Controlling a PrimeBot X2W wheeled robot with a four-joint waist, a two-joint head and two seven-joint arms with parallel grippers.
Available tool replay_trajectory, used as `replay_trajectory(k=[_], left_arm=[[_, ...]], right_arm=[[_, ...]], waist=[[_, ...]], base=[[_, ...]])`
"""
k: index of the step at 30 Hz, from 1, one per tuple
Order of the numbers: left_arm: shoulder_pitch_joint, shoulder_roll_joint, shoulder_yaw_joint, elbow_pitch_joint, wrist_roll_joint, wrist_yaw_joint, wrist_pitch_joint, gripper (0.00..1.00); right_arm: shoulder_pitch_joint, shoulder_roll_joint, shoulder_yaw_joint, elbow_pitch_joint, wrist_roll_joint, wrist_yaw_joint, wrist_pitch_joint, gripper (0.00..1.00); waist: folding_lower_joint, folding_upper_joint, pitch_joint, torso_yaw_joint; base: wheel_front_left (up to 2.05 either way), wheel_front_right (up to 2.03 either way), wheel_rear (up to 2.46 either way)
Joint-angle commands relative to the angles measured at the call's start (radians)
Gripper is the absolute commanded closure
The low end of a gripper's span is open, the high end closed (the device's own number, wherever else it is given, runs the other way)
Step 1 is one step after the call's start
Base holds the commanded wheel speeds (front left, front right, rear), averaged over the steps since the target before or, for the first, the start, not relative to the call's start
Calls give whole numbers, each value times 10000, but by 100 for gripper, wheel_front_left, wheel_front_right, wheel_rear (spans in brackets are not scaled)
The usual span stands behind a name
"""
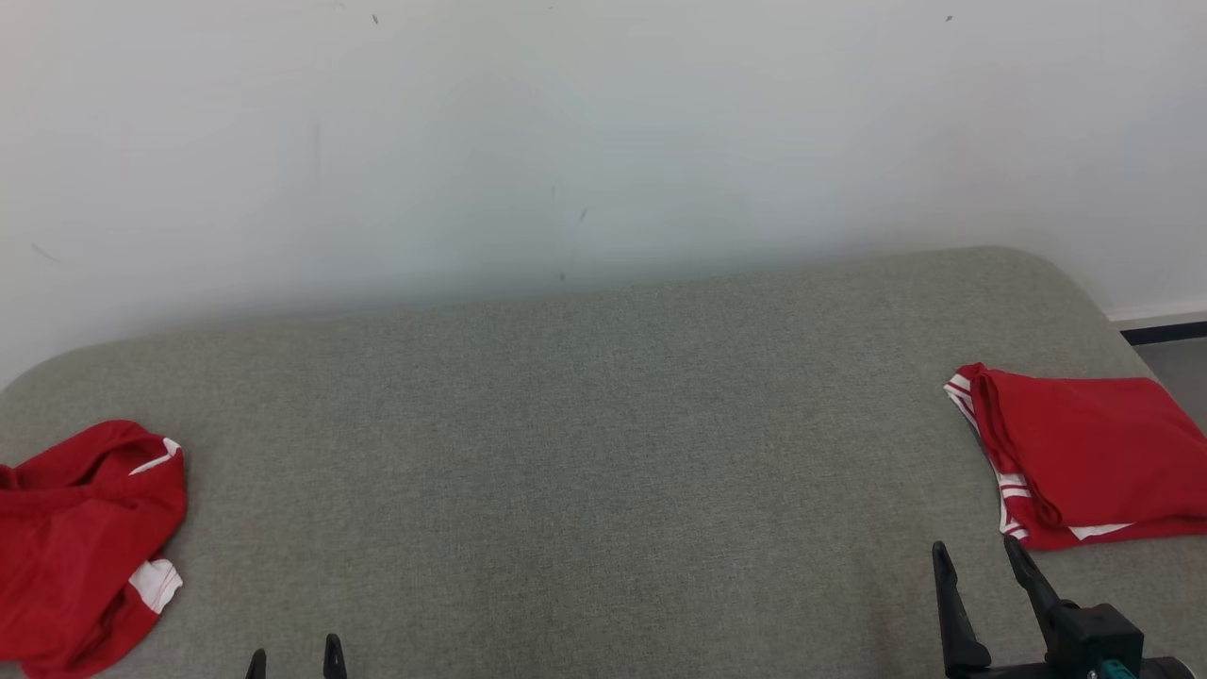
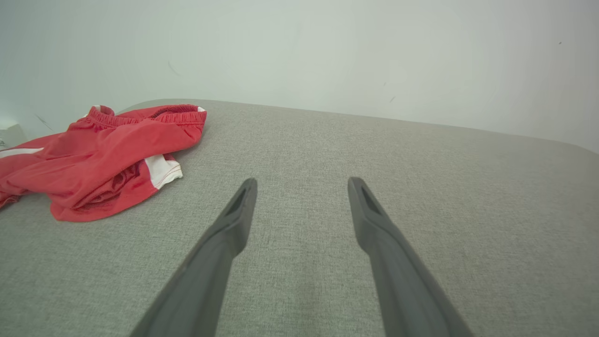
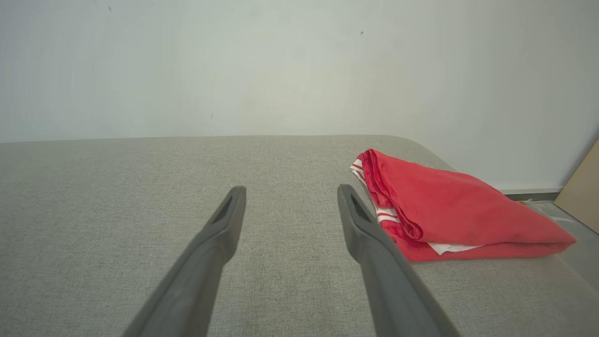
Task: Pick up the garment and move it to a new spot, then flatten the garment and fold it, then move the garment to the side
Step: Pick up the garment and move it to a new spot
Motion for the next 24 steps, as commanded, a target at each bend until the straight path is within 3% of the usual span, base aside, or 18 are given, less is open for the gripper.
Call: replay_trajectory(k=[1, 16, 24], left_arm=[[-128, -5, 20, -7, 12, -1, -27, 0], [-179, -5, 108, -172, 18, 60, -27, 0], [-244, -3, 184, -225, 143, -4, -27, 0]], right_arm=[[57, 18, 36, 27, 105, -30, -53, 0], [-57, -15, 117, 75, 275, -28, -104, 0], [-45, -8, 142, -26, 289, -28, -134, 0]], waist=[[0, 0, 15, 10], [0, 0, 105, 58], [0, 0, 136, 690]], base=[[0, 0, 0], [0, 0, 0], [0, 0, 0]])
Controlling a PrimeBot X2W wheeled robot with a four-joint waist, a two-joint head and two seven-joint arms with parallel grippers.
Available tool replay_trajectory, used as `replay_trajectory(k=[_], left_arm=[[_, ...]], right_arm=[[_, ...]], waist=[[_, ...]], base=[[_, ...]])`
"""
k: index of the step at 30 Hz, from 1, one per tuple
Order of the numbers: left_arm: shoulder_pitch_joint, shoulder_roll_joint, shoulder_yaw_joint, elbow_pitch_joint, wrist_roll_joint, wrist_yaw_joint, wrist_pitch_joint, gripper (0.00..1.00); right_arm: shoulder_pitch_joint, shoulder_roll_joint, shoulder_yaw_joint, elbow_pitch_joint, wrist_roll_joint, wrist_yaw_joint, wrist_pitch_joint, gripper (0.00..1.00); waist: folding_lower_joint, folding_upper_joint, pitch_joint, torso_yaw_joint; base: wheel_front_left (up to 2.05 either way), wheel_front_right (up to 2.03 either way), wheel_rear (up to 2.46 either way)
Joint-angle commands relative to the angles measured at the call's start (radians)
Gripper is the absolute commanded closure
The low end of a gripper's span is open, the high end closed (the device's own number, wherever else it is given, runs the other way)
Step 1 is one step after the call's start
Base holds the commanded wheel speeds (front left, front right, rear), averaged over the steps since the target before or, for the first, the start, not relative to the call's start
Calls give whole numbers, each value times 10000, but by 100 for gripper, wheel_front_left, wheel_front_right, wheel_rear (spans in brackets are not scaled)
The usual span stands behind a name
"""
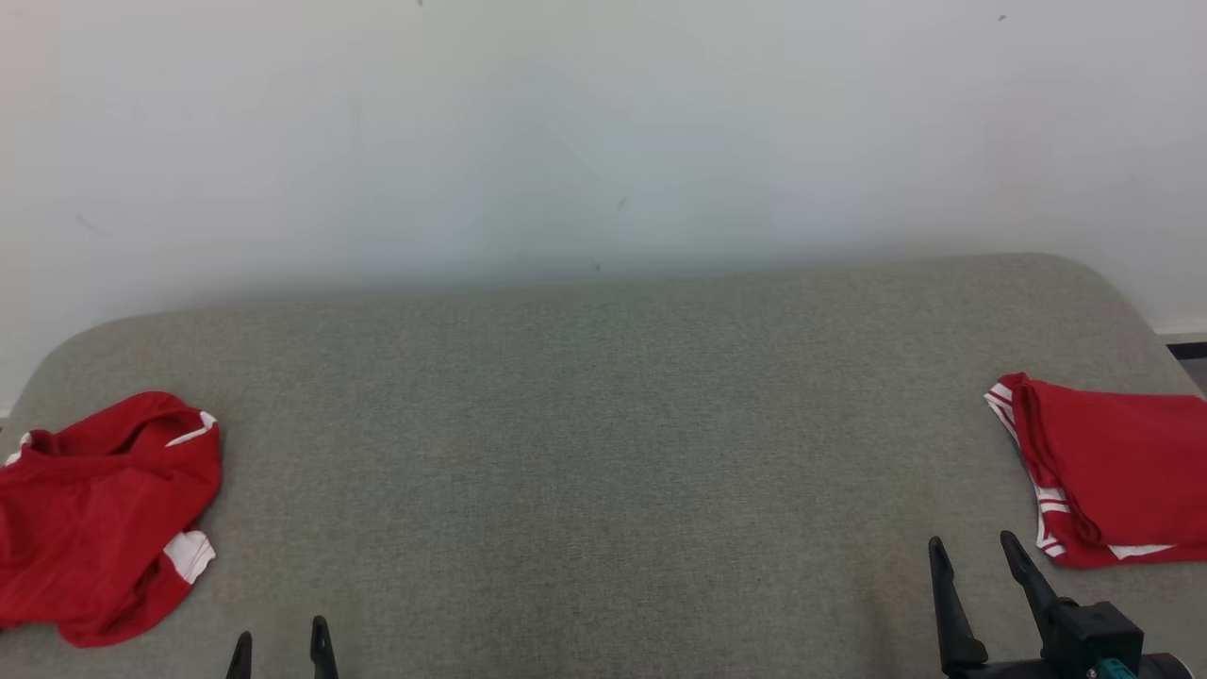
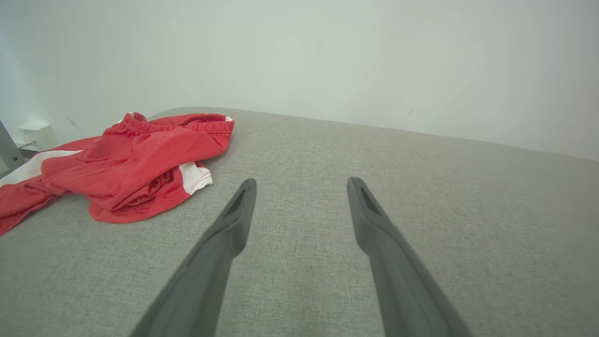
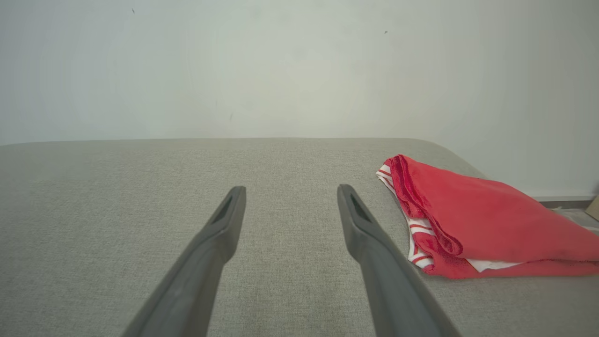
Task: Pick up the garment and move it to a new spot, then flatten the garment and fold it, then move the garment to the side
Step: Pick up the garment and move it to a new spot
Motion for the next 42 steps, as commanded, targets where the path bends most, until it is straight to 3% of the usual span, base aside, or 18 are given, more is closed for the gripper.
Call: replay_trajectory(k=[1, 22, 34, 42], left_arm=[[-91, -3, 77, -6, 111, -48, -27, 0], [23, -3, 1100, 136, 682, -535, -27, 0], [72, 5, 1367, 84, 853, -641, -27, 0], [-55, 2, 1547, 129, 863, -687, -27, 0]], right_arm=[[-12, 2, 16, -42, 35, -28, -52, 0], [17, 320, 581, 220, -2, -27, -122, 0], [-78, 424, 992, 311, 14, -27, -141, 0], [-81, 390, 1145, 263, 29, -27, -147, 0]], waist=[[0, -1, 9, 385], [0, -1, -89, 3905], [0, -1, -98, 4988], [0, -1, -81, 5289]], base=[[0, 0, 0], [0, 0, 0], [0, 0, 0], [0, 0, 0]])
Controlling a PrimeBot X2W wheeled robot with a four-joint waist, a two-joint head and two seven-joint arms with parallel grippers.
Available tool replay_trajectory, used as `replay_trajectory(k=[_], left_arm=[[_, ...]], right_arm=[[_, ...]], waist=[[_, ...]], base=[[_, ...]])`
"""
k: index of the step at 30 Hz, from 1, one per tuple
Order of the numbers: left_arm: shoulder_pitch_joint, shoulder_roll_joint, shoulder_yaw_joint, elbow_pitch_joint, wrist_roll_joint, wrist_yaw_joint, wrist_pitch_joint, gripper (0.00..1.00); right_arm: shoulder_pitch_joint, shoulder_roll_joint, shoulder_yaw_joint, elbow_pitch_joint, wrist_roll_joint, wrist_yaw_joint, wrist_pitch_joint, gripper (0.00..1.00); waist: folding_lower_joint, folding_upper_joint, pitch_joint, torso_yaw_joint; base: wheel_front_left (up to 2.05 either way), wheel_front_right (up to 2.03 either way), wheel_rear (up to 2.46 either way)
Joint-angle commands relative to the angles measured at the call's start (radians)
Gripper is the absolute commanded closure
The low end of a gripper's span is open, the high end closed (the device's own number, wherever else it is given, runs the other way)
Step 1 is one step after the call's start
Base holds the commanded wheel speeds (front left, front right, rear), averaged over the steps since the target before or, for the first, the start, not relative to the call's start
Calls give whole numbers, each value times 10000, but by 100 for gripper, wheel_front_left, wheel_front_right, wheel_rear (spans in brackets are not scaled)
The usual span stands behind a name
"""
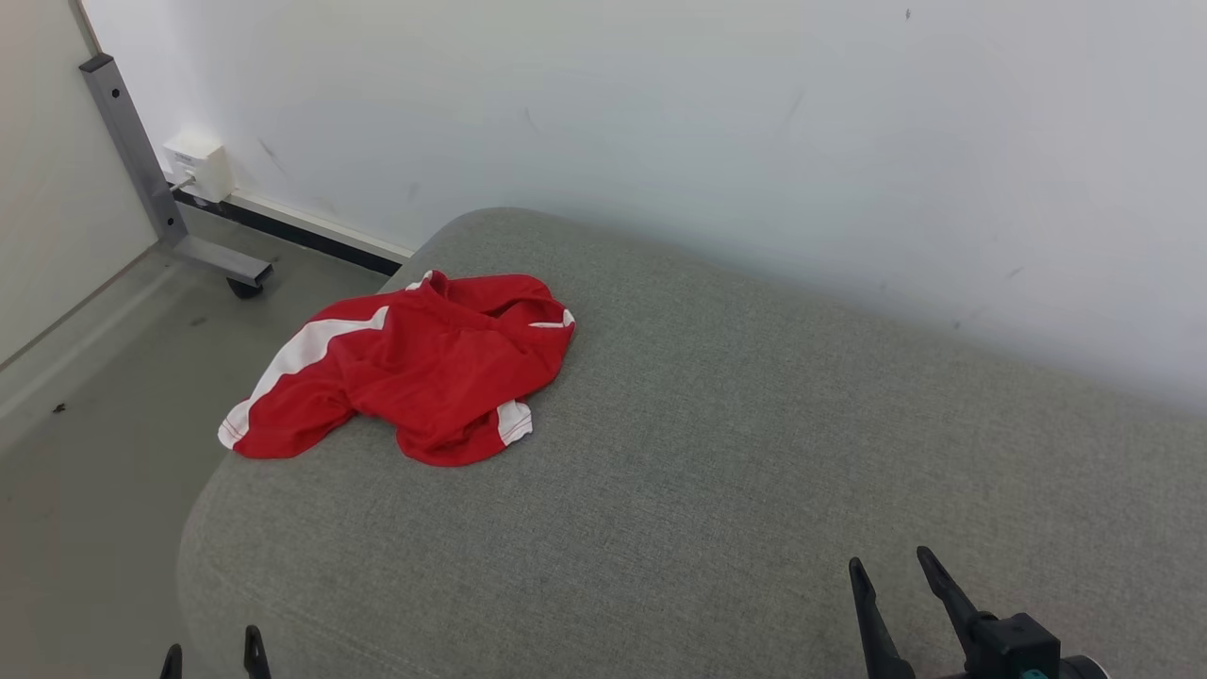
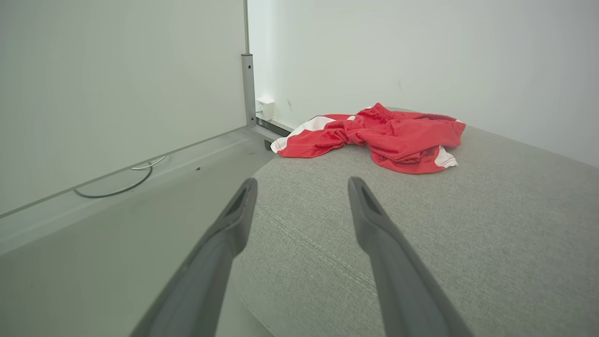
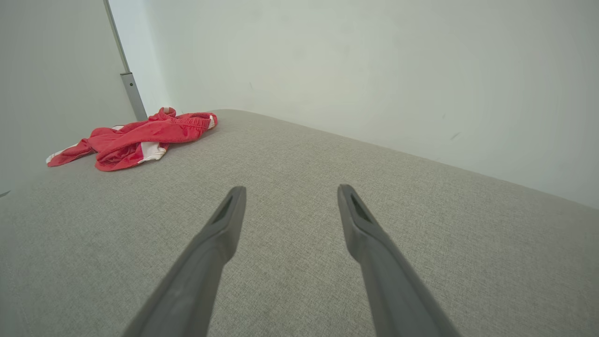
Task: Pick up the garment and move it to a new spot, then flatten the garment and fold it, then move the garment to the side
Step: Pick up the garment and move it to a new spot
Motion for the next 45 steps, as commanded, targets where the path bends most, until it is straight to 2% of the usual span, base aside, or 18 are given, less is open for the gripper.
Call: replay_trajectory(k=[1, 10, 16, 23, 24, 32, 36, 42, 45], left_arm=[[-107, -6, 40, 4, 105, 0, -27, 0], [-755, -9, -110, 316, 78, -28, -27, 0], [-2389, 93, -131, 1503, -368, -112, 496, 0], [-4687, 561, -91, 2698, -765, -211, 1657, 0], [-4687, 561, -91, 2698, -765, -211, 1657, 0], [-6827, 989, 131, 3621, -1279, -221, 2215, 0], [-7736, 1092, 218, 4183, -1535, -212, 2795, 0], [-8678, 1194, 670, 4652, -2096, 69, 3126, 0], [-8967, 1258, 945, 5002, -2478, 286, 3676, 0]], right_arm=[[-34, -30, 19, -23, 30, -30, -42, 0], [-20, -164, 84, -98, -45, -29, -43, 0], [-257, -475, 287, -390, -43, -30, 131, 0], [-849, -1159, 734, -1303, 40, -29, 585, 0], [-849, -1159, 734, -1303, 40, -29, 585, 0], [-1472, -2006, 1358, -2803, 158, -30, 1251, 0], [-1710, -2340, 1429, -3677, 214, -30, 1507, 0], [-1597, -2551, 1258, -4576, 199, -30, 1710, 0], [-1619, -2556, 1254, -4842, 210, -29, 1747, 0]], waist=[[0, -1, 22, 7], [0, -1, 264, -230], [0, -1, 875, -667], [0, -1, 2270, -1642], [0, -1, 2270, -1642], [0, -1, 4283, -2876], [0, -1, 5141, -3366], [0, -1, 5925, -3853], [0, -1, 6194, -4048]], base=[[0, 0, 0], [0, 0, 0], [0, 0, 0], [0, 0, 0], [0, 0, 0], [0, 0, 0], [0, 0, 0], [0, 0, 0], [0, 0, 0]])
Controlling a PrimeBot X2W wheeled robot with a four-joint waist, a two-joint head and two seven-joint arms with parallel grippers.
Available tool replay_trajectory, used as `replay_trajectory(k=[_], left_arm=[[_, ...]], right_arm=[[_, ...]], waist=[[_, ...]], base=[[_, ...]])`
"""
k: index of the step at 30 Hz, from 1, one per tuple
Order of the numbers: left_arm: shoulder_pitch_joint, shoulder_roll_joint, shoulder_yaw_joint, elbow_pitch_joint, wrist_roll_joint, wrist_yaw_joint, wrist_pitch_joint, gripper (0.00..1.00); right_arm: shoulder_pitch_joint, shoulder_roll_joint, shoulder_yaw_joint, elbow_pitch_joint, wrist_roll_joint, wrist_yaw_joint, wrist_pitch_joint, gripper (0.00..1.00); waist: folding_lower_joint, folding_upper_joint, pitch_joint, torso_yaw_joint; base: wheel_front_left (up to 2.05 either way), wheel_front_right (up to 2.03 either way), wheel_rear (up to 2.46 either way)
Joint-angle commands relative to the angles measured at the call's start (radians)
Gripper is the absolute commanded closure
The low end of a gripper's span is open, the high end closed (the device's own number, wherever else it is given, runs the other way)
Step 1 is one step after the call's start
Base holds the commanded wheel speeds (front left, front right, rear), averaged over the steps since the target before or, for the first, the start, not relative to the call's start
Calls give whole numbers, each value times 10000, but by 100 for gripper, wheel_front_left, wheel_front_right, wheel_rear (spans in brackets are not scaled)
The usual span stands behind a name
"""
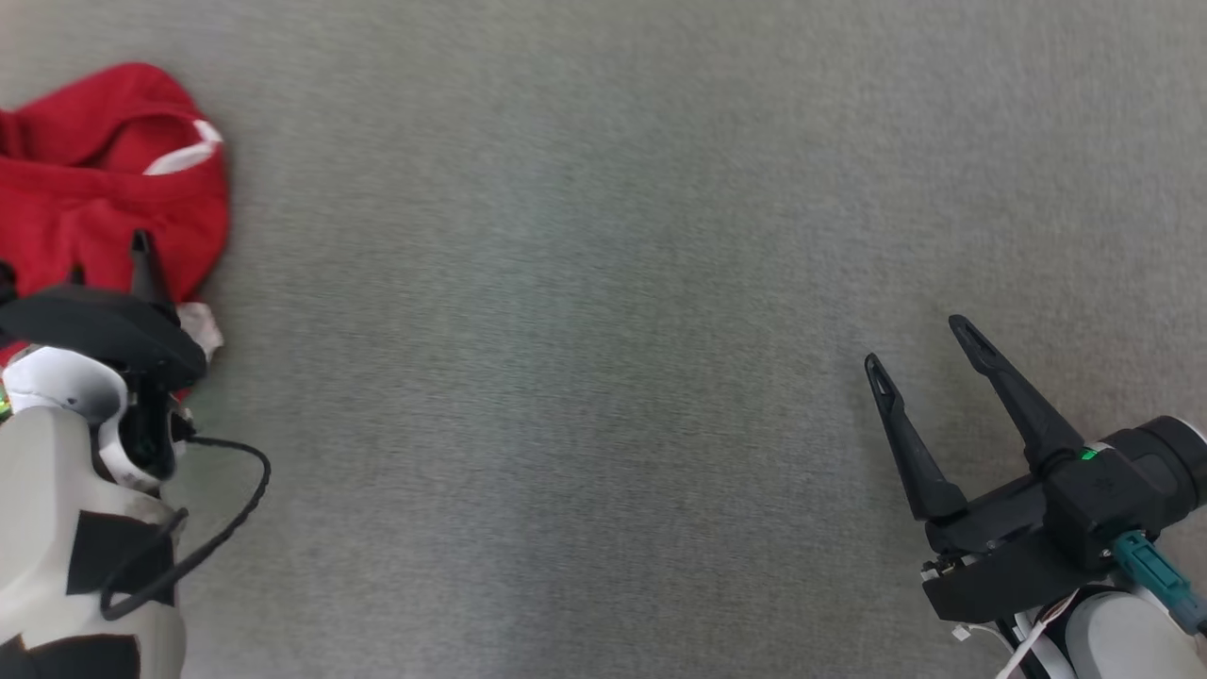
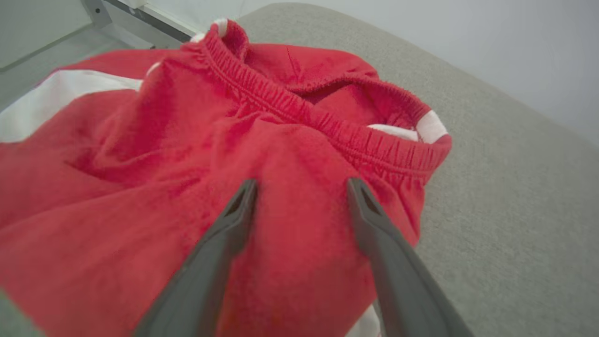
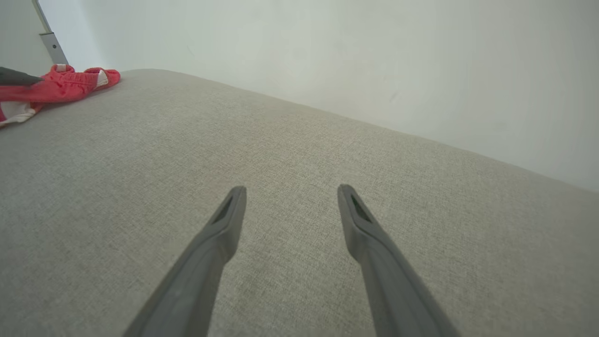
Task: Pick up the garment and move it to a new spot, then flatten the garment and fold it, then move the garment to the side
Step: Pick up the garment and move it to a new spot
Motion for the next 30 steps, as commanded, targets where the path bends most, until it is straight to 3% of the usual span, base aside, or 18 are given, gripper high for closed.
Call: replay_trajectory(k=[1, 7, 8, 10, 16, 30], left_arm=[[-182, 88, 133, 249, -243, 151, 443, 0], [-254, 142, 357, 710, -654, 448, 1805, 0], [-223, 149, 372, 751, -709, 490, 2033, 50], [-107, 75, 392, 782, -844, 536, 2373, 100], [464, 7, 445, 415, -1131, 360, 3029, 100], [1156, 979, 522, -2422, -837, 325, 2766, 100]], right_arm=[[-34, -18, 2, -136, 11, -28, 8, 0], [-9, 133, -39, -210, -6, -27, -66, 0], [-2, 149, -36, -180, 6, -28, -79, 0], [-3, 204, -32, -127, 12, -27, -102, 0], [-68, 339, 166, 97, 42, -27, -230, 0], [81, 1080, 576, 1210, 240, -28, -788, 0]], waist=[[-3, -2, 1103, -1040], [-3, -2, 1161, -1236], [-3, -2, 1130, -1253], [-3, -2, 1026, -1269], [-3, -2, 527, -1257], [-3, -2, -1541, -1198]], base=[[0, 0, 0], [0, 0, 0], [0, 0, 0], [0, 0, 0], [0, 0, 0], [0, 0, 0]])
